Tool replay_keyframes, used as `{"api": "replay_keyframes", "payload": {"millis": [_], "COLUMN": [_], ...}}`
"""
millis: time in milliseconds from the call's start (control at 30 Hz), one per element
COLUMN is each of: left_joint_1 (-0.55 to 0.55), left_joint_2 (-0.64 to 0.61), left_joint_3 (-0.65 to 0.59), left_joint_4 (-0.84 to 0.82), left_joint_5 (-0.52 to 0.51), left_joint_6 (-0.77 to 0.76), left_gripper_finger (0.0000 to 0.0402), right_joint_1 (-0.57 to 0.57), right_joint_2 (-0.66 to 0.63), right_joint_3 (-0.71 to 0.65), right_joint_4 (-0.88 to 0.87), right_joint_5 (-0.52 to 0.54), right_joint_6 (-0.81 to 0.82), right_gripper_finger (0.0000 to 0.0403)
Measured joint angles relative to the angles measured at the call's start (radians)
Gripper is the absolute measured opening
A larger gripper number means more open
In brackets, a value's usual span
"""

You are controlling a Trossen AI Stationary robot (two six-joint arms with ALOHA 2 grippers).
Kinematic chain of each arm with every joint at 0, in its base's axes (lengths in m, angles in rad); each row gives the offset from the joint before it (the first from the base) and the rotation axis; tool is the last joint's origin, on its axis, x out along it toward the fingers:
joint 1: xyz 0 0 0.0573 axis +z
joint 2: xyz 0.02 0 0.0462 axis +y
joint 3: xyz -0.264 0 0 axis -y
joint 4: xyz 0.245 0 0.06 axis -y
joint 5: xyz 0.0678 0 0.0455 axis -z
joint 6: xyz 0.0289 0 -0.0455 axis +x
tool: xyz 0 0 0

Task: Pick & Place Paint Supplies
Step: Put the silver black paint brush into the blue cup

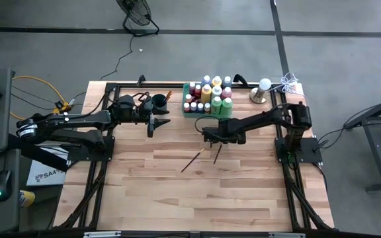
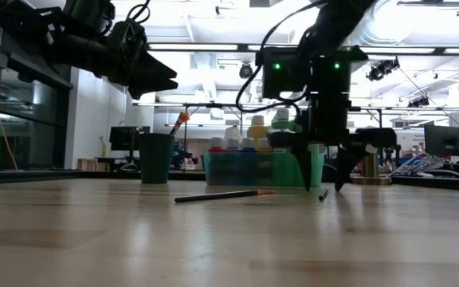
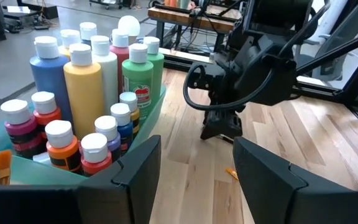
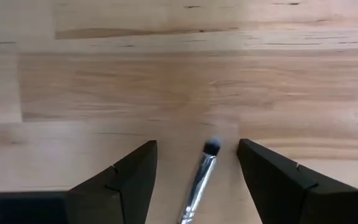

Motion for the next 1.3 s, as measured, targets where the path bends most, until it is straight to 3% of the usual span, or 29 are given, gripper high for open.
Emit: {"api": "replay_keyframes", "payload": {"millis": [233, 700, 1300], "left_joint_1": [0.000, 0.000, 0.000], "left_joint_2": [0.000, 0.000, 0.000], "left_joint_3": [0.000, 0.000, 0.000], "left_joint_4": [0.002, 0.003, 0.002], "left_joint_5": [-0.001, -0.002, -0.004], "left_joint_6": [0.002, 0.002, -0.001], "left_gripper_finger": [0.0198, 0.0198, 0.0198], "right_joint_1": [0.000, -0.001, -0.003], "right_joint_2": [-0.005, -0.002, 0.000], "right_joint_3": [-0.039, -0.043, -0.044], "right_joint_4": [0.062, 0.070, 0.111], "right_joint_5": [-0.024, -0.028, -0.038], "right_joint_6": [0.007, -0.030, -0.120], "right_gripper_finger": [0.0212, 0.0091, 0.0015]}}
